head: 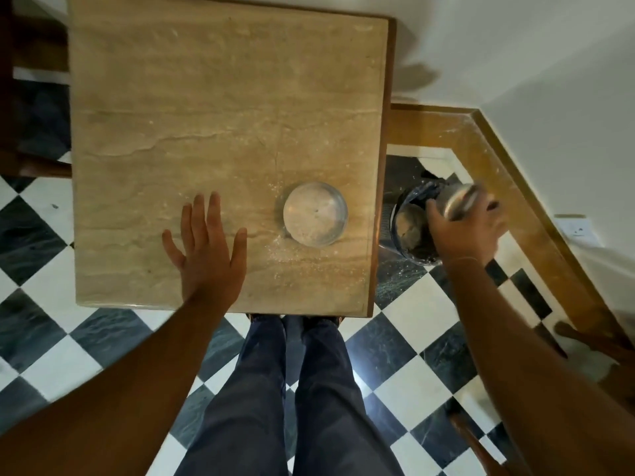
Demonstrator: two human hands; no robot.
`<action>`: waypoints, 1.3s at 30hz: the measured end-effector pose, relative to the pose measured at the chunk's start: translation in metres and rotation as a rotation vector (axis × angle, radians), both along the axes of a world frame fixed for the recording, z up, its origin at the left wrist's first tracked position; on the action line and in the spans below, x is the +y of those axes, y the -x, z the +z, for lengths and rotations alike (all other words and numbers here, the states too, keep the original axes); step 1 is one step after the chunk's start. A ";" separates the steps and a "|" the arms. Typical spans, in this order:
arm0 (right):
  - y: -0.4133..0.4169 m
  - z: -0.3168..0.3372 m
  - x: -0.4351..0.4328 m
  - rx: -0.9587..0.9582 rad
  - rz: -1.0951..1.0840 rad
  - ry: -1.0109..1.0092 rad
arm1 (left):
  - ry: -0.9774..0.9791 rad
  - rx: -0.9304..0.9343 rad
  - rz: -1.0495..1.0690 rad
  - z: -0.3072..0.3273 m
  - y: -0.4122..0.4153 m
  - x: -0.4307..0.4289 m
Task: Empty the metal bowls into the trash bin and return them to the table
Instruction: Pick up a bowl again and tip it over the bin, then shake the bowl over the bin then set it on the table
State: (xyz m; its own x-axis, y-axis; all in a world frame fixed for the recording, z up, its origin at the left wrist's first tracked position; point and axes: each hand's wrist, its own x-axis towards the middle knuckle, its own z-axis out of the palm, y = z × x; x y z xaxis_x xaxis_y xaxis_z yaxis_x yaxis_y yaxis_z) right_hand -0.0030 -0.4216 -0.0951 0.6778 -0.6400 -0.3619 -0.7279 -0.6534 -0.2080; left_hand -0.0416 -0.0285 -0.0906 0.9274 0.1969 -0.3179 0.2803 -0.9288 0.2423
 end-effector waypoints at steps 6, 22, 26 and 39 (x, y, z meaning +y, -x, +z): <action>0.013 0.007 -0.009 -0.199 -0.508 -0.649 | 0.093 -0.025 0.003 0.009 0.000 -0.009; -0.007 0.070 0.139 0.037 -0.538 -1.710 | 0.524 0.125 -0.321 0.095 -0.046 -0.075; -0.017 0.065 0.158 0.126 -0.329 -1.392 | 0.373 0.075 -0.226 0.075 -0.043 -0.051; -0.018 0.014 0.144 -0.359 0.071 -0.471 | 0.050 0.149 -0.057 0.004 -0.047 0.005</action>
State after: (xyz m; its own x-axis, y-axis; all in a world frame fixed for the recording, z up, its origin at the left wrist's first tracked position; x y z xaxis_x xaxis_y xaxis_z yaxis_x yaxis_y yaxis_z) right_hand 0.0152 -0.2780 -0.0809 0.8458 -0.4145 -0.3357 -0.5159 -0.4759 -0.7123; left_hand 0.0059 -0.0237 -0.0868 0.8785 0.1261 -0.4608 0.2641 -0.9320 0.2484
